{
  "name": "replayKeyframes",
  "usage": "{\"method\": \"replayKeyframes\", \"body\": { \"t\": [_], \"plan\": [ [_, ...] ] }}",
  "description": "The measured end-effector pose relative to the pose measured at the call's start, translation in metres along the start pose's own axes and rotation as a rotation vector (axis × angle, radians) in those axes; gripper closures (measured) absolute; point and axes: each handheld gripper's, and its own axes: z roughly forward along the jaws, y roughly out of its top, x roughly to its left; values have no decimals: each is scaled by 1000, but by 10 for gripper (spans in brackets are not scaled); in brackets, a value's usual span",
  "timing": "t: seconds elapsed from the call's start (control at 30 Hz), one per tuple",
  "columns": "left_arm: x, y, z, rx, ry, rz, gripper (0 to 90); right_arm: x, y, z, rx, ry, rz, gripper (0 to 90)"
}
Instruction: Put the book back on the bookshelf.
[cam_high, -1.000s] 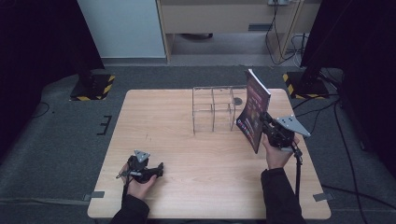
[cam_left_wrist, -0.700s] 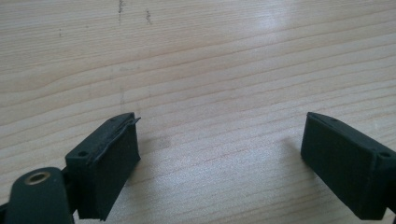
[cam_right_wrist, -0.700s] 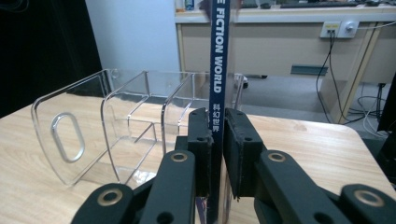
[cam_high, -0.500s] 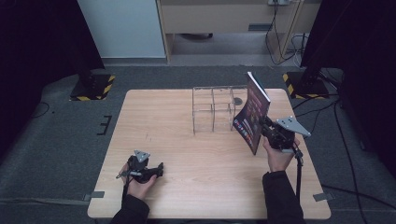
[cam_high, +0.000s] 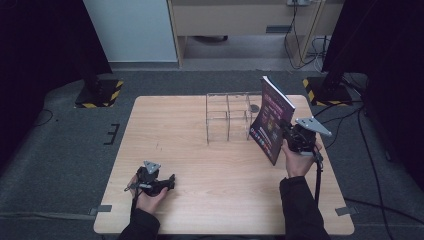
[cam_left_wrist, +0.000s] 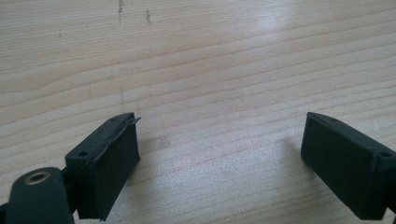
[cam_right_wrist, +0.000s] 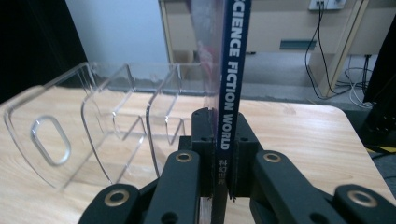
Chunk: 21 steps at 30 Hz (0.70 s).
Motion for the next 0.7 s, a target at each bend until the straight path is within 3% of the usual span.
{"method": "replayKeyframes", "body": {
  "t": [0.33,0.53,0.7],
  "plan": [
    [0,0,0,-1,0,-1,104,5,5,12,-106,4,13,844],
    [0,0,0,-1,-1,-1,103,10,4,33,-161,-34,-14,844],
    [0,0,0,-1,-2,-1,103,12,-5,39,-191,-52,-21,844]
  ]
}}
